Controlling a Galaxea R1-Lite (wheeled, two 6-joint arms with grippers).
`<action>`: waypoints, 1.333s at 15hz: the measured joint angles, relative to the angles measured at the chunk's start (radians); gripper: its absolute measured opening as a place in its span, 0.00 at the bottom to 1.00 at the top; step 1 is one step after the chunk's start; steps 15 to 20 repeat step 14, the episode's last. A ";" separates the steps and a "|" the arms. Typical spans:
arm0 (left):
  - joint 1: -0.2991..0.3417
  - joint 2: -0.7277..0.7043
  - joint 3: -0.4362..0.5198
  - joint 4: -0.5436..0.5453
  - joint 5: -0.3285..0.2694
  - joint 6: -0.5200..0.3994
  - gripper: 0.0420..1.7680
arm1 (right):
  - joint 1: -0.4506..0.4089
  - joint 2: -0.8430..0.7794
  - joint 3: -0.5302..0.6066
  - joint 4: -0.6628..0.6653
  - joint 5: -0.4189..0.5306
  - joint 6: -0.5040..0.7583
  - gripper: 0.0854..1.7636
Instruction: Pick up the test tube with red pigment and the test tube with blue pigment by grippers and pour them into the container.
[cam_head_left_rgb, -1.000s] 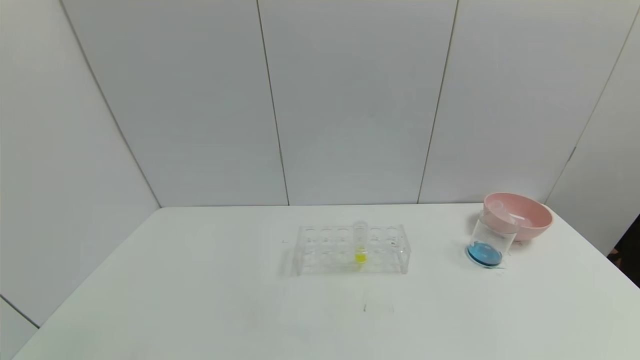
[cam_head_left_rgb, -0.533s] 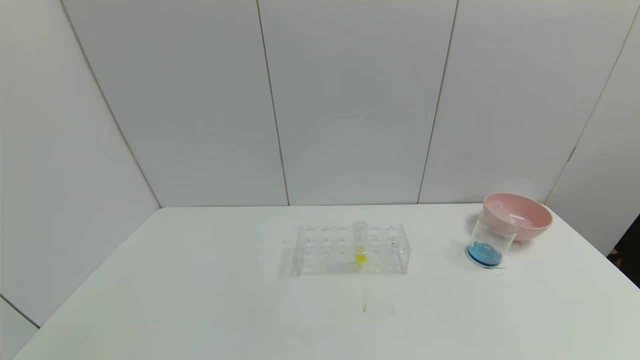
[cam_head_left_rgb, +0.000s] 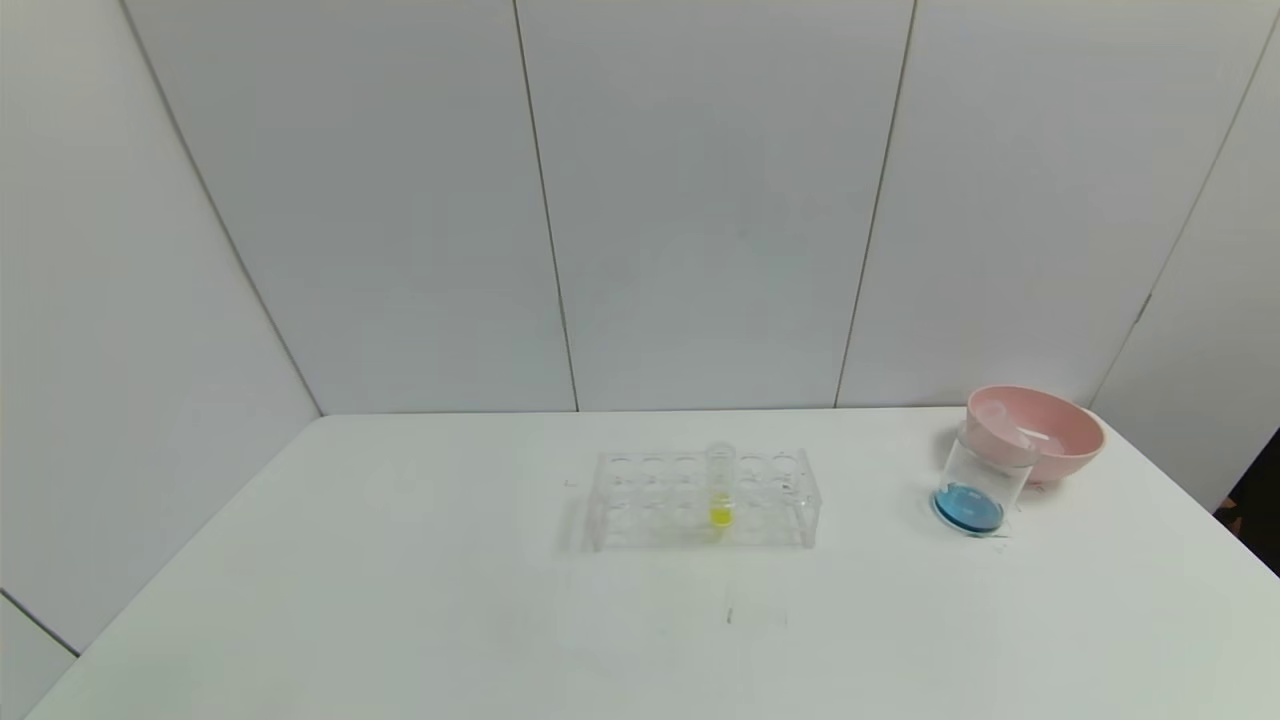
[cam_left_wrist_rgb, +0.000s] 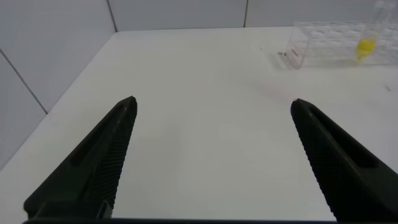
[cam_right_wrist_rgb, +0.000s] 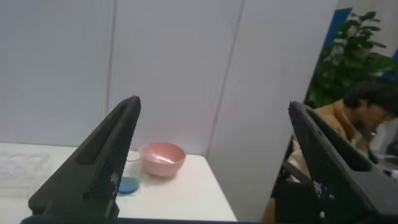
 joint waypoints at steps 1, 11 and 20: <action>0.000 0.000 0.000 0.000 0.000 0.000 1.00 | -0.005 -0.041 0.037 0.001 0.067 0.034 0.96; 0.000 0.000 0.000 0.000 0.000 0.000 1.00 | -0.015 -0.164 0.506 0.063 0.171 0.209 0.96; 0.000 0.000 0.000 -0.001 0.000 0.000 1.00 | -0.015 -0.165 0.511 0.127 0.172 0.247 0.96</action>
